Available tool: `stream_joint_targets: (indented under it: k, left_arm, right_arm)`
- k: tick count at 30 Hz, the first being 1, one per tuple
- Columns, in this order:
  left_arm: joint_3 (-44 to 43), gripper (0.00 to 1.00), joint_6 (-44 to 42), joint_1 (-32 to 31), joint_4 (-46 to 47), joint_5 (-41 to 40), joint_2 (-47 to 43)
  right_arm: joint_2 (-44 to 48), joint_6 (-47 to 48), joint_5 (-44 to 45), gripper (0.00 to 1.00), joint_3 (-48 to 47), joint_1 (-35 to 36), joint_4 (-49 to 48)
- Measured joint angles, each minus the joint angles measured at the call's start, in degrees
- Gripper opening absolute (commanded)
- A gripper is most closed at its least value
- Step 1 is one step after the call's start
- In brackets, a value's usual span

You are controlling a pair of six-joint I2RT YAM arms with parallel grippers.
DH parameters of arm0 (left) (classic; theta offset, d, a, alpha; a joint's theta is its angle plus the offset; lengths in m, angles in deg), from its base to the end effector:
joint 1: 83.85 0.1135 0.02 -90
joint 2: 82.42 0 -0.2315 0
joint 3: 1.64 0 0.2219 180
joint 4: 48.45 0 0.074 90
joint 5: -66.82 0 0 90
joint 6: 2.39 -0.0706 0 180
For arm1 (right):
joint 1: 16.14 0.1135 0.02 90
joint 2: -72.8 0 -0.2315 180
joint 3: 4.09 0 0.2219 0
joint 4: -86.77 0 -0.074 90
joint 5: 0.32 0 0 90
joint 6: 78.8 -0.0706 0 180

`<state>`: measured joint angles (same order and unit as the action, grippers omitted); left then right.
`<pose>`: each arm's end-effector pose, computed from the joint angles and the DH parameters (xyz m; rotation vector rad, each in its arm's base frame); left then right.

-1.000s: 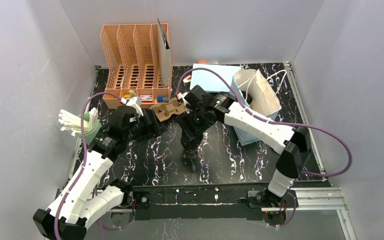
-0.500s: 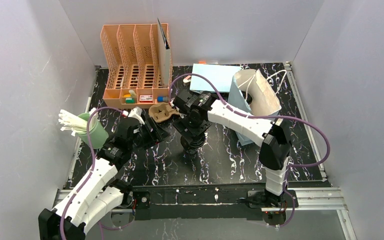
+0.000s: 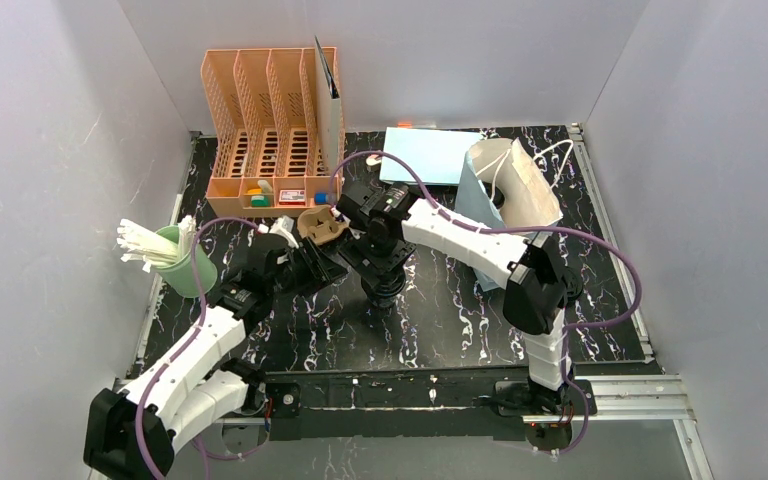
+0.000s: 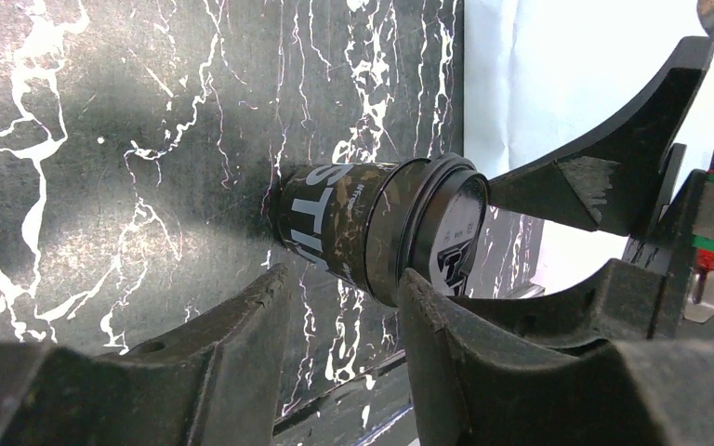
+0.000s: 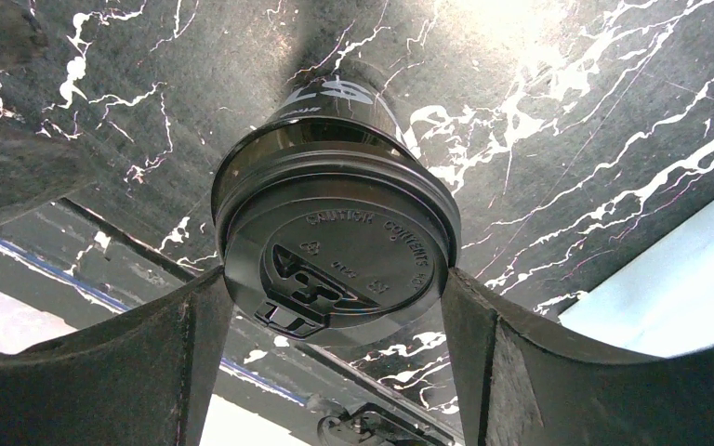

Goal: Pack the takeout coffee
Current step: Close the cup lid on the coffee cup.

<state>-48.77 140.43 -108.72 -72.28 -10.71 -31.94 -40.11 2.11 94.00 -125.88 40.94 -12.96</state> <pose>0.1944 -0.1069 0.2138 -0.3893 2.1728 -1.0310 0.2085 0.3123 0.2241 -1.1325 2.5872 0.1633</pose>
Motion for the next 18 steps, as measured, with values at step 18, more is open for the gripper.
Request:
stream_joint_targets:
  k: [18]
  left_arm:
    - [5.6,0.36,4.5,0.0,10.4,4.1,3.8]
  right_arm:
    - [-2.5,0.3,-0.4,0.82,-2.9,1.1,1.4]
